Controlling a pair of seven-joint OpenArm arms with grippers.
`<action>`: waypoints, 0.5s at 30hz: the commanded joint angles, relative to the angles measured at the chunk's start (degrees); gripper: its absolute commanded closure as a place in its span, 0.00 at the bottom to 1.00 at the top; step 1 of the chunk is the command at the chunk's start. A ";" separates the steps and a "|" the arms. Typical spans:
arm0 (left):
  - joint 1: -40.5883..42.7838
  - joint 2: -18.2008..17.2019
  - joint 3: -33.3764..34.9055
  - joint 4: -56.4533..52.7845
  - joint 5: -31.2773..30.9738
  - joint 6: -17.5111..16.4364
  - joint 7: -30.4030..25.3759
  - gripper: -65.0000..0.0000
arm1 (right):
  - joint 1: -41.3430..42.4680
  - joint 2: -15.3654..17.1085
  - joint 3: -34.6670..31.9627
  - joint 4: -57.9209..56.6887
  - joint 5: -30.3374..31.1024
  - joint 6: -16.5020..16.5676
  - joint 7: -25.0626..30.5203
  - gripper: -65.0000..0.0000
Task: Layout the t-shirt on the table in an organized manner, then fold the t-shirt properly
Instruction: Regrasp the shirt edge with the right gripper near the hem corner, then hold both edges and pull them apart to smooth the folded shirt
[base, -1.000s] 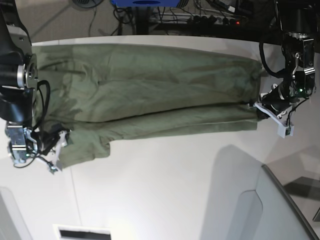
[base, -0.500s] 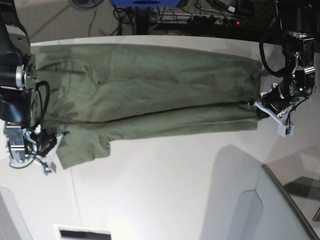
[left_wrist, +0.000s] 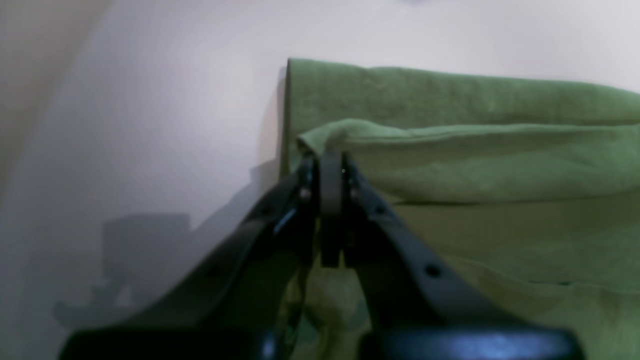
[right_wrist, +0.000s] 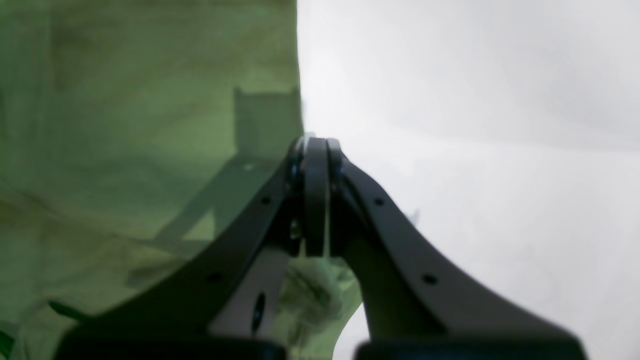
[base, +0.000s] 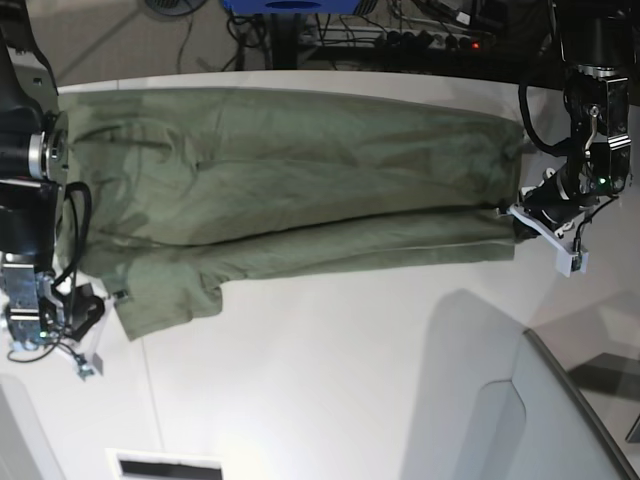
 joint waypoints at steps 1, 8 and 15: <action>-0.75 -1.09 -0.47 1.11 -0.37 -0.10 -0.93 1.00 | 2.11 0.46 0.25 0.74 0.14 -0.45 0.07 0.92; -0.75 -1.18 -0.47 1.11 -0.37 -0.10 -0.93 1.00 | 1.85 0.46 0.34 0.83 0.41 -0.45 -3.62 0.40; -0.75 -1.18 -0.47 1.11 -0.37 -0.10 -0.93 1.00 | 1.32 0.37 0.34 0.65 0.41 -0.45 -3.97 0.51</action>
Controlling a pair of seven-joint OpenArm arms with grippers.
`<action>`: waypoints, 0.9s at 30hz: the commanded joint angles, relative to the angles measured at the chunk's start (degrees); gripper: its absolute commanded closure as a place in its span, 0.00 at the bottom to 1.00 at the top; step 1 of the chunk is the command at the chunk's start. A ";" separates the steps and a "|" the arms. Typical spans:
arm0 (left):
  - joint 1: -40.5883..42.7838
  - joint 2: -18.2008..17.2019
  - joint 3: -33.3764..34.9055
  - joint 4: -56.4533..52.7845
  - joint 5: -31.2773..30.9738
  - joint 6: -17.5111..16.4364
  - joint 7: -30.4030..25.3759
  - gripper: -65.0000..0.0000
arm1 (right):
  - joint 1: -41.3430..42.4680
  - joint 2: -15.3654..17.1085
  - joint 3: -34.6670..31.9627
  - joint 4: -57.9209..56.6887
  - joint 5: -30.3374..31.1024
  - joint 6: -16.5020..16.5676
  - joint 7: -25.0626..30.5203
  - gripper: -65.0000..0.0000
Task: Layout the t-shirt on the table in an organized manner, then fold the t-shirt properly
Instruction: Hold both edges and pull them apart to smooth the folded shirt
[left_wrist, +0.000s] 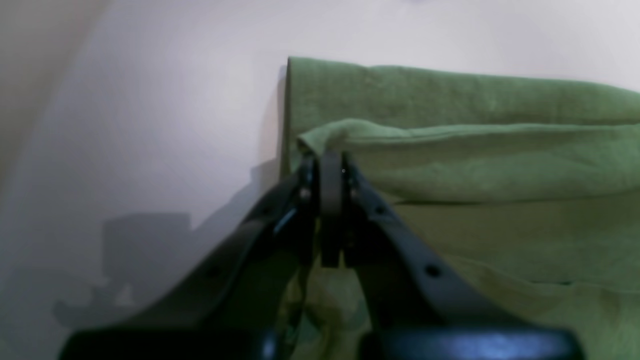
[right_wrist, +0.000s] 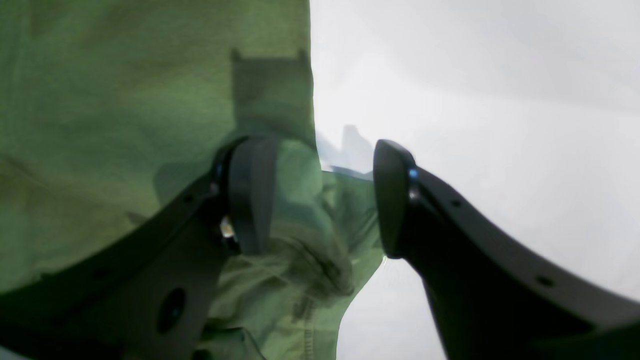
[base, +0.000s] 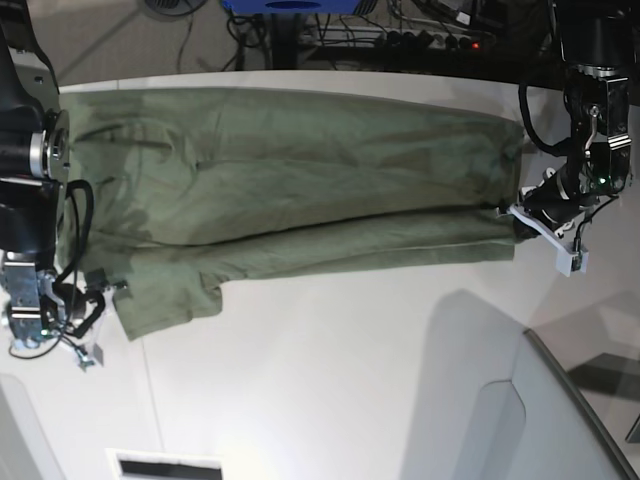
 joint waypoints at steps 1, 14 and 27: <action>-0.75 -1.16 -0.47 1.11 -0.37 -0.10 -0.93 1.00 | 1.54 0.55 0.30 0.78 0.21 -0.41 0.20 0.49; -0.67 -1.25 -0.38 1.11 -0.37 -0.10 -0.93 1.00 | 0.04 0.46 1.17 -0.45 0.30 -0.41 -0.68 0.48; -0.49 -1.25 -0.38 1.11 -0.37 -0.10 -0.84 1.00 | -0.57 0.55 5.39 -0.01 0.04 -0.15 -0.68 0.93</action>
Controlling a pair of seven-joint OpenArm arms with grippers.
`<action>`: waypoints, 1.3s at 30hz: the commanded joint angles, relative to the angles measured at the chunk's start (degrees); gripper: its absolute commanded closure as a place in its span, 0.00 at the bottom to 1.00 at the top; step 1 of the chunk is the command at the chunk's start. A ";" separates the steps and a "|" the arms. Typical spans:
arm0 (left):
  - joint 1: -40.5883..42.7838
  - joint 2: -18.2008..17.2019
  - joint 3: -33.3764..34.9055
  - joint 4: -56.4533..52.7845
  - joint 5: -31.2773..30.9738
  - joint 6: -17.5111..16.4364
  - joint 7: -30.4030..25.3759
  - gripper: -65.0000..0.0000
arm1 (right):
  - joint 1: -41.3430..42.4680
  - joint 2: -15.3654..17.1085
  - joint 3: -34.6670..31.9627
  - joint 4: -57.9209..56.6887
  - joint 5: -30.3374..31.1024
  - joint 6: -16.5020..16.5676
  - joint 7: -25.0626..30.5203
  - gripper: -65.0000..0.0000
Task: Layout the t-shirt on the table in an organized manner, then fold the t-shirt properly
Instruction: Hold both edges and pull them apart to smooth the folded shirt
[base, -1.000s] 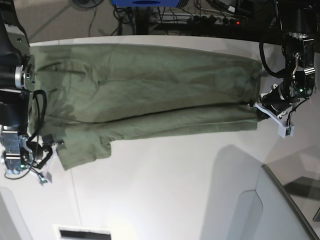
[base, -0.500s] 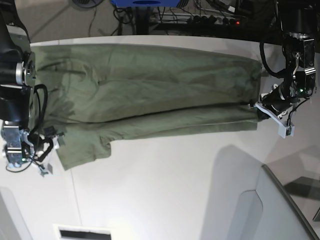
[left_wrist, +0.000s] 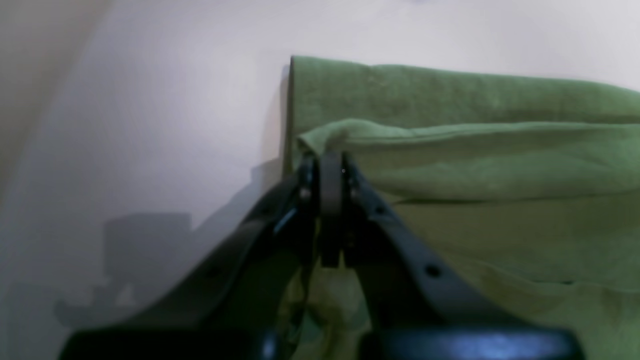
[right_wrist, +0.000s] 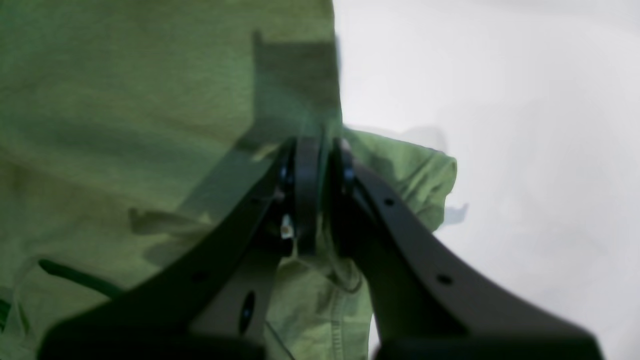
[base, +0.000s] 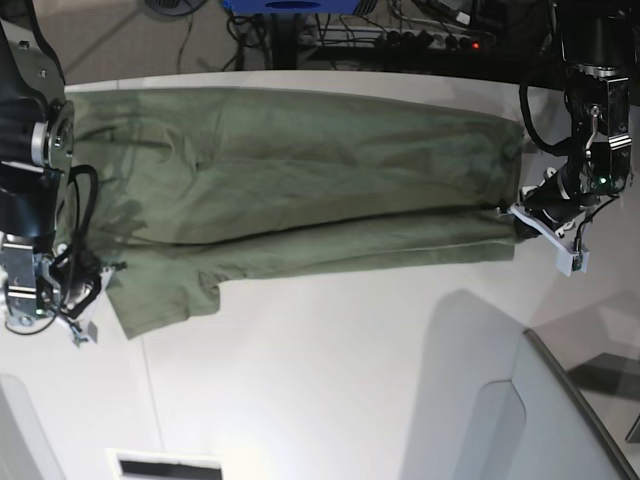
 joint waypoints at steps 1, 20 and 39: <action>-0.53 -1.09 -0.40 1.19 -0.37 -0.10 -0.84 1.00 | 1.94 0.86 -0.05 1.15 0.04 -0.19 0.41 0.93; -9.85 -2.50 -0.49 5.77 -0.37 0.08 5.05 1.00 | 1.94 1.65 -0.05 10.91 0.04 0.16 0.15 0.89; -7.83 -2.24 -0.31 5.41 -0.37 0.08 4.78 1.00 | 0.80 -1.34 0.48 5.02 0.12 -0.45 -3.19 0.52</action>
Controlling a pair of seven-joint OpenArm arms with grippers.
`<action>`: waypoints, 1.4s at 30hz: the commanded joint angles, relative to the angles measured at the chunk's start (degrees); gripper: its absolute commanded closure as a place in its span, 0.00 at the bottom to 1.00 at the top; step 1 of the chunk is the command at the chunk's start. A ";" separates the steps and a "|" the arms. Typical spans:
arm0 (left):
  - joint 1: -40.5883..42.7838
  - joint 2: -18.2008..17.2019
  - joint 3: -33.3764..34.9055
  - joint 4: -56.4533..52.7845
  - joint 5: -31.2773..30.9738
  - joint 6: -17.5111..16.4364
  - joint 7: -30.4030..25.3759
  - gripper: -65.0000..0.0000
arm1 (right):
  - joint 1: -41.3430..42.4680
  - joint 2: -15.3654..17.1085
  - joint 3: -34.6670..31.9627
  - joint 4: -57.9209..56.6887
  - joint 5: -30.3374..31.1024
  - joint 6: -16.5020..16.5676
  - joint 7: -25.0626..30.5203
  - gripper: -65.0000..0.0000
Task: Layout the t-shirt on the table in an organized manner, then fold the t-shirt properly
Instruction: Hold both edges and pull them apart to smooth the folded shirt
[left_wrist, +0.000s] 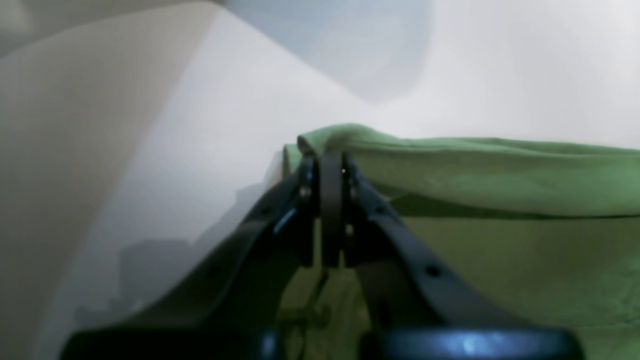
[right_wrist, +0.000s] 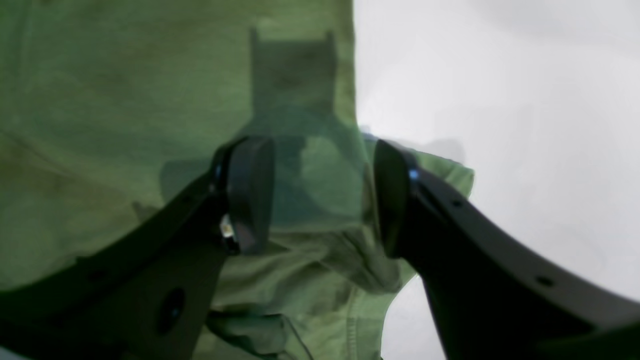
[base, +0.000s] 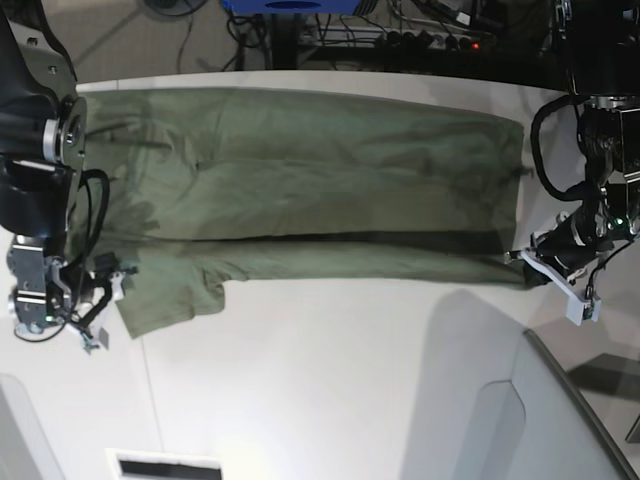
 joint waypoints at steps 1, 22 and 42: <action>-0.94 -1.04 -0.36 0.93 -0.54 0.06 -1.18 1.00 | 1.50 0.76 0.20 0.78 0.12 -0.43 0.37 0.52; -0.94 0.37 -0.36 0.85 -0.45 0.06 -1.01 1.00 | 0.62 0.84 0.20 0.78 0.04 -0.34 0.11 1.00; -3.93 0.11 -1.06 1.37 -0.45 0.06 -0.92 1.00 | 5.72 2.51 -0.51 1.04 -0.05 0.18 2.83 1.00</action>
